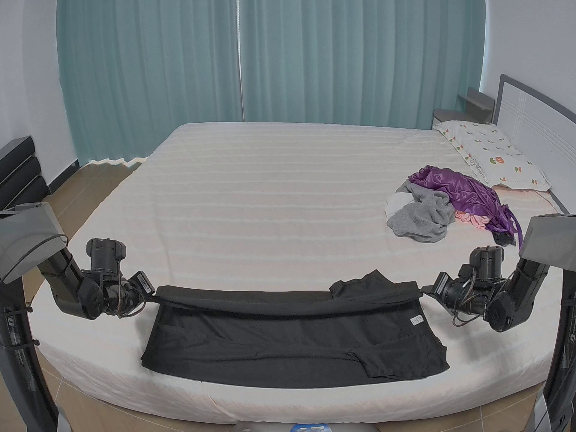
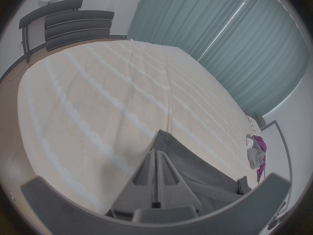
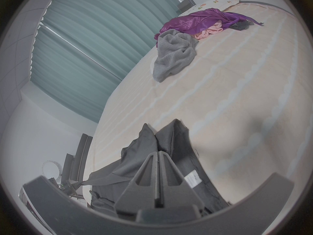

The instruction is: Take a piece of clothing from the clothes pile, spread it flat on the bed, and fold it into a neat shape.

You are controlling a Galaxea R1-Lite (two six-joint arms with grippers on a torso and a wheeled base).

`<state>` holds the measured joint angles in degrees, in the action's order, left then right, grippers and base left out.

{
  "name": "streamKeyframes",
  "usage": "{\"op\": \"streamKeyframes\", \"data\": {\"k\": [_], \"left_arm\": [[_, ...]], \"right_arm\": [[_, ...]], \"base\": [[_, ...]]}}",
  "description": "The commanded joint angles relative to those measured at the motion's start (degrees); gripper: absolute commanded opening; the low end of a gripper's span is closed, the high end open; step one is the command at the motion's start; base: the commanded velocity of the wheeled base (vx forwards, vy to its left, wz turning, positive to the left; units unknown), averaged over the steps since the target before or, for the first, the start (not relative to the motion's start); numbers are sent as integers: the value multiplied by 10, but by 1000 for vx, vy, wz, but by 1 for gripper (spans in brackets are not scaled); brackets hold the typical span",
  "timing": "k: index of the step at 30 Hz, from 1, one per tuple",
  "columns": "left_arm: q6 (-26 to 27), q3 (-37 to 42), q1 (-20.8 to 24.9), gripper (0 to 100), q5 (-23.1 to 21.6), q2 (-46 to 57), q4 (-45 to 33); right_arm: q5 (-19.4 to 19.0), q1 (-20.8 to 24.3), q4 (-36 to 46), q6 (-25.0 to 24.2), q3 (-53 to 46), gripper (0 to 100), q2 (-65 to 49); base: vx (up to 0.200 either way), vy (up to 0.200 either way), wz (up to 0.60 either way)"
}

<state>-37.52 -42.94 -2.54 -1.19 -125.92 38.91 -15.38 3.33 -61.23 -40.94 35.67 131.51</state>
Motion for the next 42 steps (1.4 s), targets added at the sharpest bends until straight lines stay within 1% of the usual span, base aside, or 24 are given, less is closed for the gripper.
{"op": "streamKeyframes", "data": {"k": [1, 8, 11, 16, 20, 23, 28, 29, 37, 42], "left_arm": [[1, 36, 2, 0, 0, 17, 13], [5, 53, 3, 0, 0, 10, 19], [6, 64, 3, 0, -1, 3, 19], [7, 79, 5, 0, 0, -1, 19], [18, 85, 6, 0, 0, -2, 19], [30, 88, 8, 0, 0, -8, 19], [31, 88, 14, 0, 1, -15, 19], [30, 88, 14, 100, 1, -15, 19], [23, 86, 11, 100, 0, 10, 20], [13, 37, 10, 100, 0, 7, 19]], "right_arm": [[0, 1, -12, 4, -34, 0, -1], [-1, 5, -34, 20, -76, 0, 1], [0, 5, -56, 31, -100, 0, 9], [1, 4, -57, 42, -110, 0, 23], [1, 5, -64, 63, -119, 0, 38], [4, 5, -77, 68, -123, 0, 43], [6, 7, -80, 70, -123, 0, 46], [6, 6, -80, 69, -123, 100, 45], [2, 1, -79, 58, -112, 100, -1], [2, 3, -70, 29, -56, 100, 2]], "base": [[0, 0, 0], [0, 0, 0], [0, 0, 0], [0, 0, 0], [0, 0, 0], [0, 0, 0], [0, 0, 0], [0, 0, 0], [0, 0, 0], [0, 0, 0]]}}
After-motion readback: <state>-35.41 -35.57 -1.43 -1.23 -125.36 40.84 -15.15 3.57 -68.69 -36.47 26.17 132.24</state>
